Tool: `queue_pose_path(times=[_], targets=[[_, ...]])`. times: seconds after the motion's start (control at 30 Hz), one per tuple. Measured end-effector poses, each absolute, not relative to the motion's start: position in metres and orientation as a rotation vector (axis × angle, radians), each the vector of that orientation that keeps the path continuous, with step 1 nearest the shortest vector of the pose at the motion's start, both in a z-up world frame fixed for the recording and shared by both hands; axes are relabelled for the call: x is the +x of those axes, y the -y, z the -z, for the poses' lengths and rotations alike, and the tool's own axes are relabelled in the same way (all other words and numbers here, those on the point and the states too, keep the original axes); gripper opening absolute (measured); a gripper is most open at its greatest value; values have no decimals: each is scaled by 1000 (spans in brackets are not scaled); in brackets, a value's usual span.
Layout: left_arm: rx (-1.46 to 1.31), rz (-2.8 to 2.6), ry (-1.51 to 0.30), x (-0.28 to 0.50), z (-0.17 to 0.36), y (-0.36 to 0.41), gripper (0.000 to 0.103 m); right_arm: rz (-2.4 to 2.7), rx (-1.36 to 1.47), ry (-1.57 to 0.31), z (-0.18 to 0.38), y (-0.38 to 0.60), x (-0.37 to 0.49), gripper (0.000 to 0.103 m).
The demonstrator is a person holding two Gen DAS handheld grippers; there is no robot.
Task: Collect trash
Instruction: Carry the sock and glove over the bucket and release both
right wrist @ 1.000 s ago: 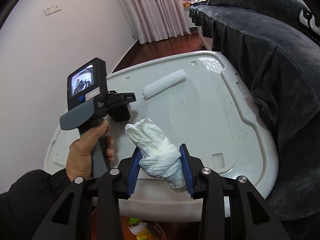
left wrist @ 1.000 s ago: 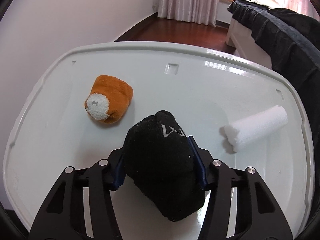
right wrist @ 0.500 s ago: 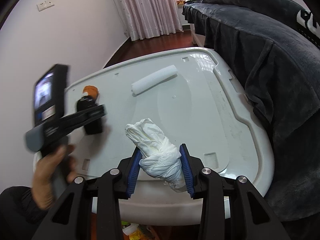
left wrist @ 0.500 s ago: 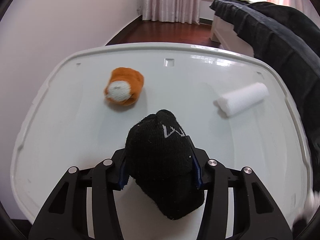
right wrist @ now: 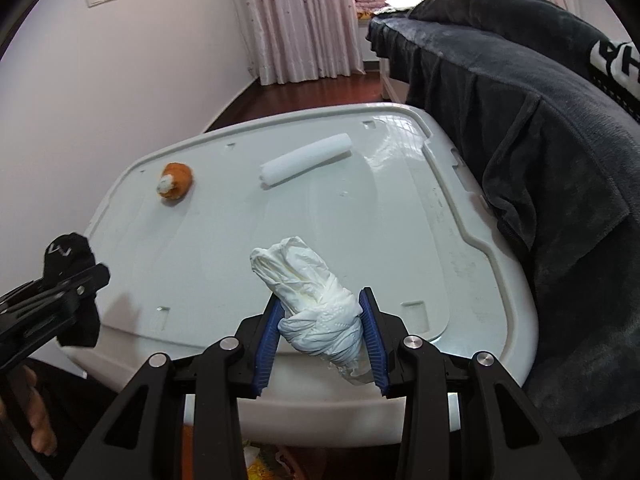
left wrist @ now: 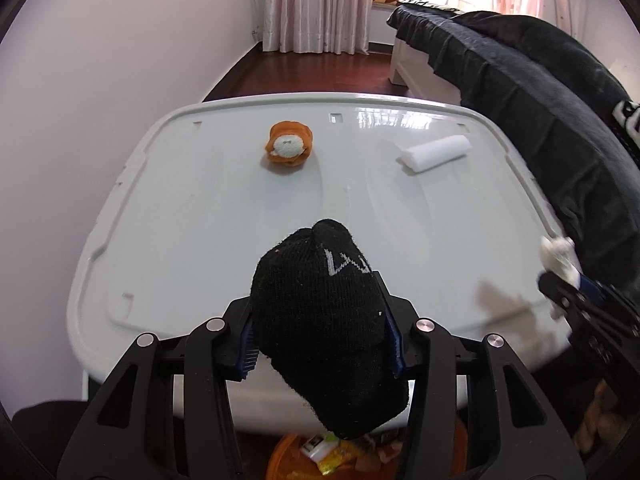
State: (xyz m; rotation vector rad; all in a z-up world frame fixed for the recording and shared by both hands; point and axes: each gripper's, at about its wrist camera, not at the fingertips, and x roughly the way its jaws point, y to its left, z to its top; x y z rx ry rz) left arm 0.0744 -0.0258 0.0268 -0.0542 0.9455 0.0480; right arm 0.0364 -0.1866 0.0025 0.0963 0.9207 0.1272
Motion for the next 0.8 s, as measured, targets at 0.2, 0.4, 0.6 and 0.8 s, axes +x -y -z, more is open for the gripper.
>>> queue_pose_path(times=[0.2,0.4,0.6,0.8], targets=[[-27,9,-954,27,-31,24,47,-194,82,-939,1,166,-4,39],[-15,33,-981,-16,-22,19,47,-241,77,-944,-6,149,-51,39],[-18,61,-1034,-45,-5,18,47,-275,108,-997,-8,145,-87,39],[-15,98,-1097,-68,10,18,47,-296,91,-1036,-6,141,-112,39]])
